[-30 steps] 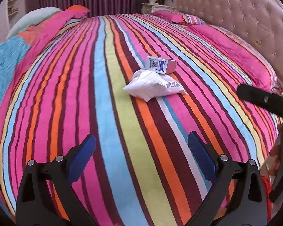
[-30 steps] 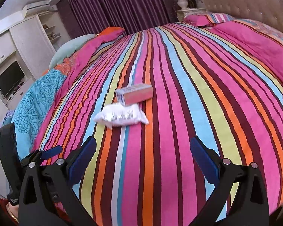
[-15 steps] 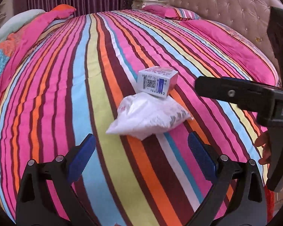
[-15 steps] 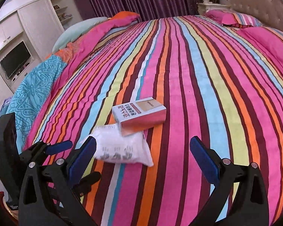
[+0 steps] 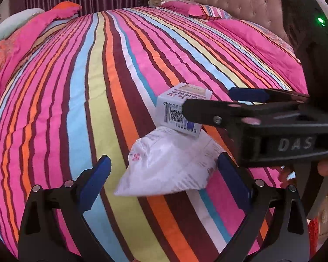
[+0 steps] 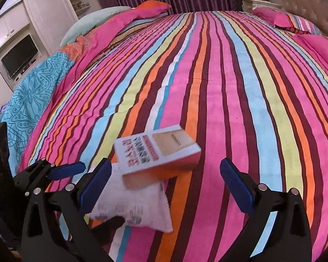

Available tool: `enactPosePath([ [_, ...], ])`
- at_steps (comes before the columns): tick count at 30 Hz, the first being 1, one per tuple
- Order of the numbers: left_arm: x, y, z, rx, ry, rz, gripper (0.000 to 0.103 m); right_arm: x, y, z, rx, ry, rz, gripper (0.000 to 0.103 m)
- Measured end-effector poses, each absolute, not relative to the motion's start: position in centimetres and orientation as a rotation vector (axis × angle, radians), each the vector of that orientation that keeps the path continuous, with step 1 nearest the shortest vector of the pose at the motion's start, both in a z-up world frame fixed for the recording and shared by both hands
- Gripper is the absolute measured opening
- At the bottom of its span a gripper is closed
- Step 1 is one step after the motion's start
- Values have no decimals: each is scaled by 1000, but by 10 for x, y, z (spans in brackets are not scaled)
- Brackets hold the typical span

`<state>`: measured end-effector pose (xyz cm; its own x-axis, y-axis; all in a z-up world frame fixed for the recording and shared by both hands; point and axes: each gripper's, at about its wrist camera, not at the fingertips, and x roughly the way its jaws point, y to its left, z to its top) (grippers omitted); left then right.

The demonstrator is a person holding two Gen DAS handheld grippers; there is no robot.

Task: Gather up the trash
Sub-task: 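Grasp the white plastic packet with the left tool while the right tool grasps the small white box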

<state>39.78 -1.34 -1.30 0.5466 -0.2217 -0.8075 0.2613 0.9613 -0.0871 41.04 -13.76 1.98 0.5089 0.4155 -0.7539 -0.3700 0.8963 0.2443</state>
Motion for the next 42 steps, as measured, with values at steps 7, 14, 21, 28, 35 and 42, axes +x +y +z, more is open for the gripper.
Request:
enactPosePath([
  [7,412,-16,-23,4,964,-304,95,429,-131,13,71,950,541,95],
  [14,419,-13,-34,-77,999,-303,95,439,-121,5,87,990,552,95],
  [21,418,-12,-36,-101,995,-290,95,435,-112,0,10,987,562,94],
  [28,413,-11,-35,-105,968,-323,76,437,-103,1,-44,979,556,80],
  [35,410,-5,-32,-146,964,-334,64,436,-111,12,14,950,539,80],
  [42,402,-1,-26,-144,947,-327,57,426,-152,27,136,892,440,80],
])
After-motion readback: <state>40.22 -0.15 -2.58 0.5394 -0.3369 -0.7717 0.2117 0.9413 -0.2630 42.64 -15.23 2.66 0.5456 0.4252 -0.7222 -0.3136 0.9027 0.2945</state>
